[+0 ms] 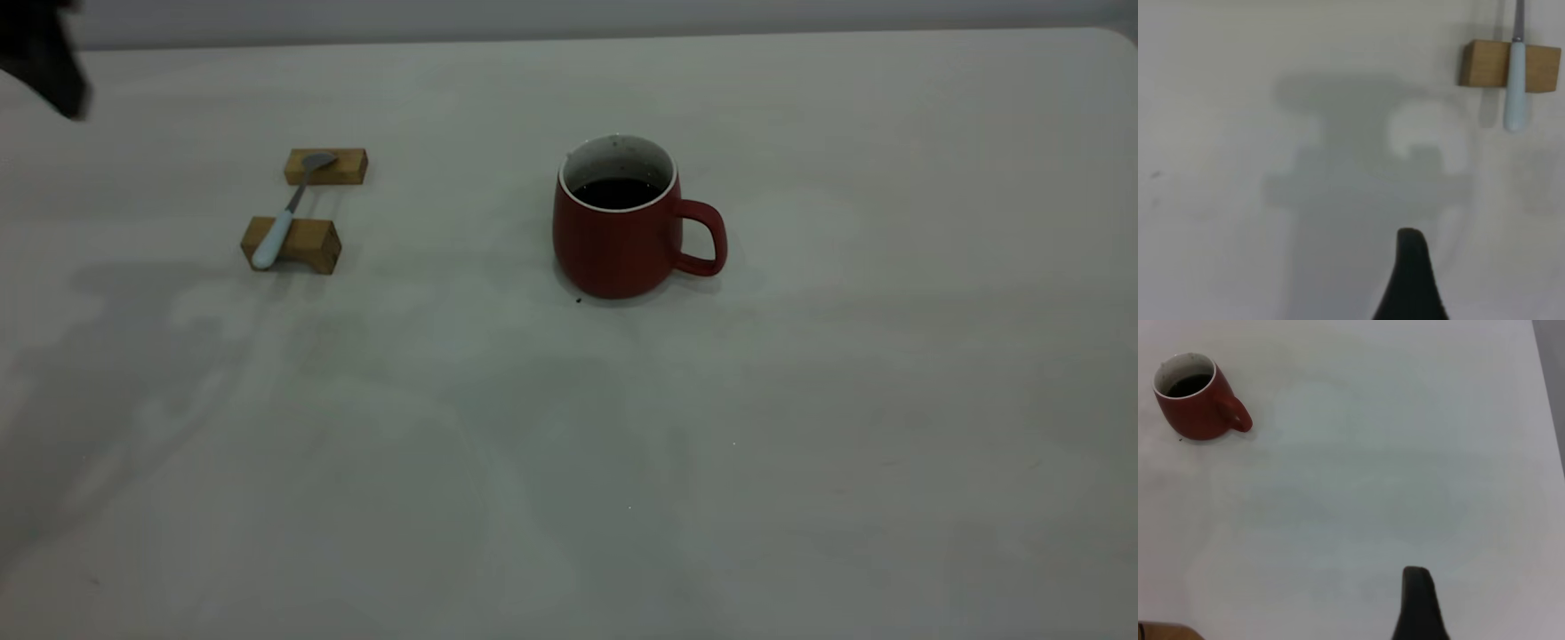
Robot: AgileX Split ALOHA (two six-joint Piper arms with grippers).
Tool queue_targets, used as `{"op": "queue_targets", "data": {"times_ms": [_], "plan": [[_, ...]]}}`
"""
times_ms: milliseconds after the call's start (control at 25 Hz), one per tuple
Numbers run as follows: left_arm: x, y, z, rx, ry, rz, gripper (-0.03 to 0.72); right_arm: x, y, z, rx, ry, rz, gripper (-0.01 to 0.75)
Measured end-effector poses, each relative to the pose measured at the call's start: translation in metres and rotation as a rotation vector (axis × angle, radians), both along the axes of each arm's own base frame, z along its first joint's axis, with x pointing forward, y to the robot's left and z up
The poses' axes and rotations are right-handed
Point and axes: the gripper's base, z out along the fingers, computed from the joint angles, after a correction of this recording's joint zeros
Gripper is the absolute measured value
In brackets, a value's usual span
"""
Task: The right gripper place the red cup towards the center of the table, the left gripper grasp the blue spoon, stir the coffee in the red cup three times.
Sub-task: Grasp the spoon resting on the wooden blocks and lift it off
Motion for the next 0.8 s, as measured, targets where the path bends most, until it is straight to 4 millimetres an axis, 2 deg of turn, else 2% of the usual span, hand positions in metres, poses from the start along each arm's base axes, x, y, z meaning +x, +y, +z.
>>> {"op": "queue_targets", "data": {"times_ms": [280,440,800], "plan": [[0.033,-0.021,-0.055,-0.003,0.066,-0.049,0.666,0.0,0.0,0.0,0.0,0.0,0.0,0.591],[0.044,-0.028,-0.085,-0.005,0.118,-0.055,0.663,0.0,0.0,0.0,0.0,0.0,0.0,0.591],[0.064,-0.034,-0.126,-0.012,0.163,-0.073,0.645,0.0,0.0,0.0,0.0,0.0,0.0,0.591]]}}
